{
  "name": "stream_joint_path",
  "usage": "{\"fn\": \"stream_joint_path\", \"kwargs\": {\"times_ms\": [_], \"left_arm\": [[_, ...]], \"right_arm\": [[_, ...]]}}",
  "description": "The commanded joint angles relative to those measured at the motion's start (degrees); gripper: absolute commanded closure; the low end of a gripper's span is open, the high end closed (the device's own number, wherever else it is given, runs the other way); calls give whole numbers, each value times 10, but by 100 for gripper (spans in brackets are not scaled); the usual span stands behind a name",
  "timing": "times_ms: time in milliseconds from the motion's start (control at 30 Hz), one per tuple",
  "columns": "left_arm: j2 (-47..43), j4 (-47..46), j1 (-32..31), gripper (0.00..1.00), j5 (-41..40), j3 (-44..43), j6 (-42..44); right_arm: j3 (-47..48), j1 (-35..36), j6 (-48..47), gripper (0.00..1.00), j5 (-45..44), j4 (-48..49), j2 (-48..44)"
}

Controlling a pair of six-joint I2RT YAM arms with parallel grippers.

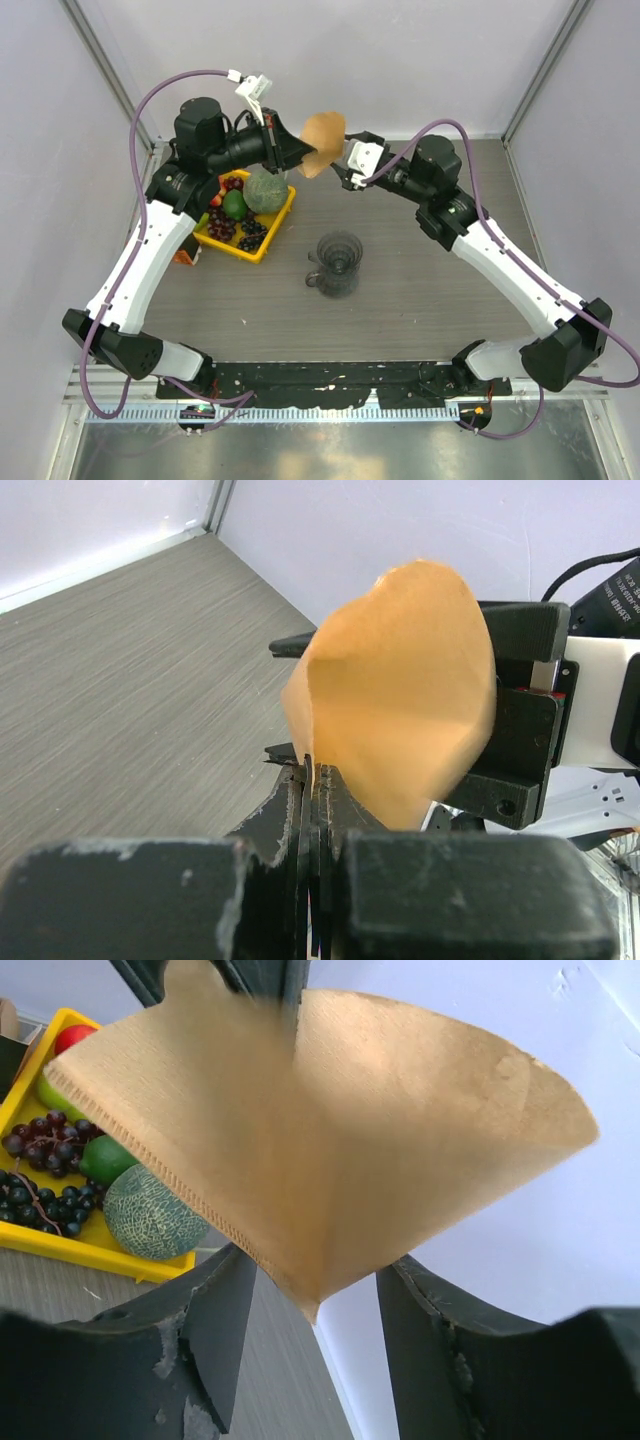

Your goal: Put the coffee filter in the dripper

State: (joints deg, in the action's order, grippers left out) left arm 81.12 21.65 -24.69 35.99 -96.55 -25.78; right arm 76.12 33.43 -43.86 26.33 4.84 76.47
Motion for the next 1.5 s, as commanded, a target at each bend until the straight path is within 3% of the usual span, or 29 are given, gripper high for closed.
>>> {"fn": "stream_joint_path", "kwargs": {"times_ms": [0,133,233,433,567,767,900,1000,1200,1300,1367,1467], "left_arm": [[-9,-16,3,100,0,-15,-7],[-11,-20,6,100,0,-12,-9],[-15,-34,8,100,7,-3,-10],[-13,-28,8,100,11,-10,7],[19,84,7,100,-12,-84,72],[89,292,-10,100,-25,-202,179],[97,332,-13,100,-20,-202,217],[94,327,-19,100,-6,-188,237],[119,377,-40,100,9,-221,273],[155,441,-54,100,8,-273,289],[184,498,-61,100,1,-315,302],[214,559,-69,100,-11,-340,320]], "right_arm": [[-9,1,-12,44,16,25,-35],[-14,-1,-11,48,20,25,-41],[-17,-5,-5,42,30,23,-47],[-19,-13,21,12,28,19,-49],[9,-47,71,7,57,-38,-49],[48,-116,175,4,167,-165,-61],[39,-140,247,11,231,-186,-76],[35,-143,250,28,246,-195,-76],[41,-145,329,51,294,-140,-48],[53,-143,320,53,300,-154,-37],[68,-147,288,52,270,-224,-33],[61,-194,293,50,258,-238,-40]]}}
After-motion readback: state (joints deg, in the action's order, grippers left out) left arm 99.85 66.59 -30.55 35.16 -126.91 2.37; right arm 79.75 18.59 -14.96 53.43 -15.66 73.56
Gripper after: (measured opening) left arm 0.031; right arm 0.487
